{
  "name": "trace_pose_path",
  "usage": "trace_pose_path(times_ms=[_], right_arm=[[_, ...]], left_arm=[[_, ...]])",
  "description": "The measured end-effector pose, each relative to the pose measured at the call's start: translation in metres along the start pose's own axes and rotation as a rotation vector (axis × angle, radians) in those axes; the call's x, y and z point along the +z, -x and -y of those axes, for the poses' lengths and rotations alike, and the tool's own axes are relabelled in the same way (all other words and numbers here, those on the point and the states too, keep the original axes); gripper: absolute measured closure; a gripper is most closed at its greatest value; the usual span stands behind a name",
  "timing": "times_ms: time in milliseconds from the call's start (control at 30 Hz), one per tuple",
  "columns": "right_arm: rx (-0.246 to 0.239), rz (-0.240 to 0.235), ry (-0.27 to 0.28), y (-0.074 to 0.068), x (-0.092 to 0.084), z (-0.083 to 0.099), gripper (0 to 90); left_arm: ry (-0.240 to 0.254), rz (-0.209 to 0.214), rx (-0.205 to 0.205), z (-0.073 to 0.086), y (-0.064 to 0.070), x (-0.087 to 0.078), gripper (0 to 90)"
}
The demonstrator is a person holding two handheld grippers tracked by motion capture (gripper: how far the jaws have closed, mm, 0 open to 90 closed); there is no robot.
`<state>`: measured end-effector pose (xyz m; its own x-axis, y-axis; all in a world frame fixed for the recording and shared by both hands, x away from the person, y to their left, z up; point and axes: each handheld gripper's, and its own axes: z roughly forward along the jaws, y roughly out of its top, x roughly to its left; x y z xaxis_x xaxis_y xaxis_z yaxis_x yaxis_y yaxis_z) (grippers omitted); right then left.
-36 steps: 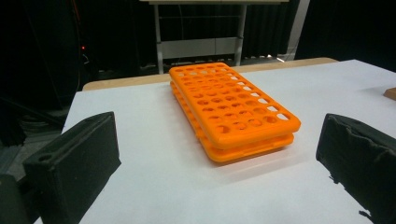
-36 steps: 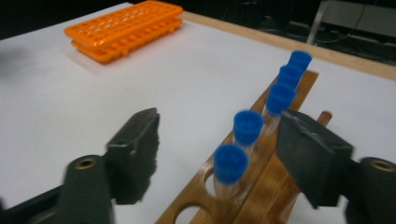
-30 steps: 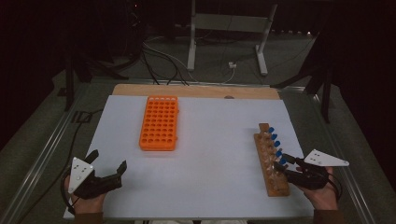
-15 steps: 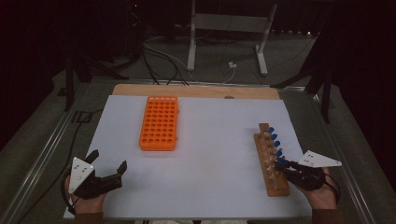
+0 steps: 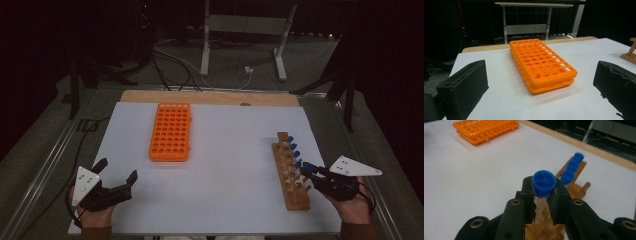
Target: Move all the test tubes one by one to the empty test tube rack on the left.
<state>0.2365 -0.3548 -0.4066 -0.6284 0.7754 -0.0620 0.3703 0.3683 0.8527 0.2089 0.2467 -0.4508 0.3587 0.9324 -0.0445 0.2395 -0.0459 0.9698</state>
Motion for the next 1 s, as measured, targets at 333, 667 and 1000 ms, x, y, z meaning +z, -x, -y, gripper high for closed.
trace_pose_path(times_ms=[333, 667, 1000], right_arm=[[-0.004, -0.004, 0.032, 0.000, -0.008, -0.027, 76.0], [-0.011, -0.082, 0.047, -0.009, 0.009, -0.046, 75.9], [-0.020, -0.163, 0.032, -0.028, 0.037, -0.062, 75.9]], left_arm=[[0.032, 0.118, 0.000, -0.017, 0.013, 0.009, 0.4], [0.018, 0.176, 0.022, -0.035, 0.037, 0.035, 0.4], [-0.009, 0.259, 0.061, -0.042, 0.073, 0.068, 0.4]])
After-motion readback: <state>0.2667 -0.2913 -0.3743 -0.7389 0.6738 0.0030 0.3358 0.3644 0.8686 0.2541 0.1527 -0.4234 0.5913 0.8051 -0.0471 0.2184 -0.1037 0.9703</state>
